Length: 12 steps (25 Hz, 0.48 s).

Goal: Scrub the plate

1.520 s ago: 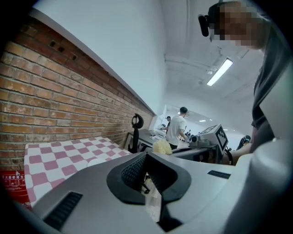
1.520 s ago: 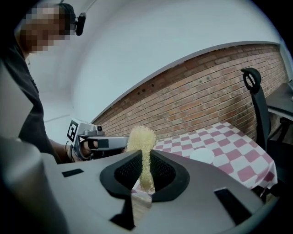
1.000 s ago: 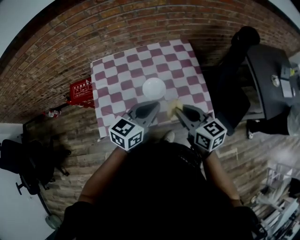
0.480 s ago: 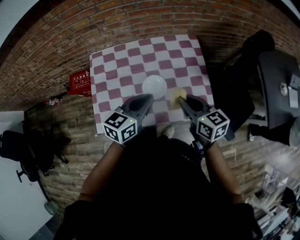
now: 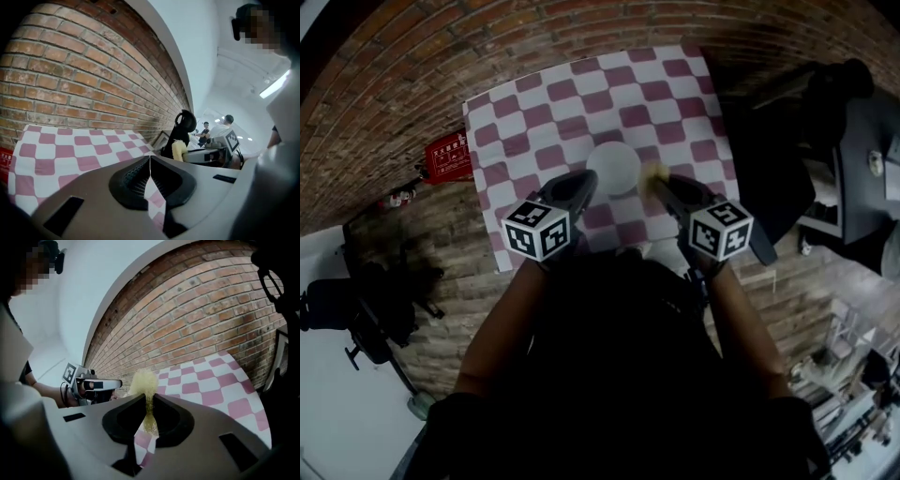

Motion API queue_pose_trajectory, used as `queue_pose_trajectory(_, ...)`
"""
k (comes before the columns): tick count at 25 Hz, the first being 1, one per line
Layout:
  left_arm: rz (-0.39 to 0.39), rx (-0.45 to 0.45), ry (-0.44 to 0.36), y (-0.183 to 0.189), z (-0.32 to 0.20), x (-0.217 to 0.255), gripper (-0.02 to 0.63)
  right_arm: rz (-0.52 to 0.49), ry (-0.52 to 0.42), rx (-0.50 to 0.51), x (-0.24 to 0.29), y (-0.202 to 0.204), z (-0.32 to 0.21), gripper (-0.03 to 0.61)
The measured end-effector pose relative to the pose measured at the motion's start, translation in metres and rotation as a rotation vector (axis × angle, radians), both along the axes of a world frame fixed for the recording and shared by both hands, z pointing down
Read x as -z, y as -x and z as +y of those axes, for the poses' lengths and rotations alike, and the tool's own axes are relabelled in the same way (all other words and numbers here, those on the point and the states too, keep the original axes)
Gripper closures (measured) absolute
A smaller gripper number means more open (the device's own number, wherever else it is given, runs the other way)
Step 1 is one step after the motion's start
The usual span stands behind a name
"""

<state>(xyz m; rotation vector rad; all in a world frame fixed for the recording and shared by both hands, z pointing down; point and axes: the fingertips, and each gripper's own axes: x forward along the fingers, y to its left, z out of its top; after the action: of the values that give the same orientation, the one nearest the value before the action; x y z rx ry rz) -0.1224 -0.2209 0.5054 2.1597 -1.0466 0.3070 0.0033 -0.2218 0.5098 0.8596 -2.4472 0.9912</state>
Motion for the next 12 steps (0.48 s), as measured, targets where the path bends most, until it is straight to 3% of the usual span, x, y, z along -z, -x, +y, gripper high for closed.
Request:
queue_pose_trajectory(3,-0.053,-0.011,0.054,0.015,-0.012,-0.032,0.601,0.009,0.049,-0.021,-0.025,0.006,-0.013,0.532)
queue_pose_trajectory(7,-0.041,-0.021,0.156,0.022,-0.018,-0.071,0.595,0.081,0.09,-0.017,-0.057,0.012,-0.021,0.532)
queue_pose_trajectory(12,-0.029,-0.051,0.246,0.019,-0.026,-0.114,0.535,0.149,0.151,-0.01,-0.106,0.014,-0.025,0.532)
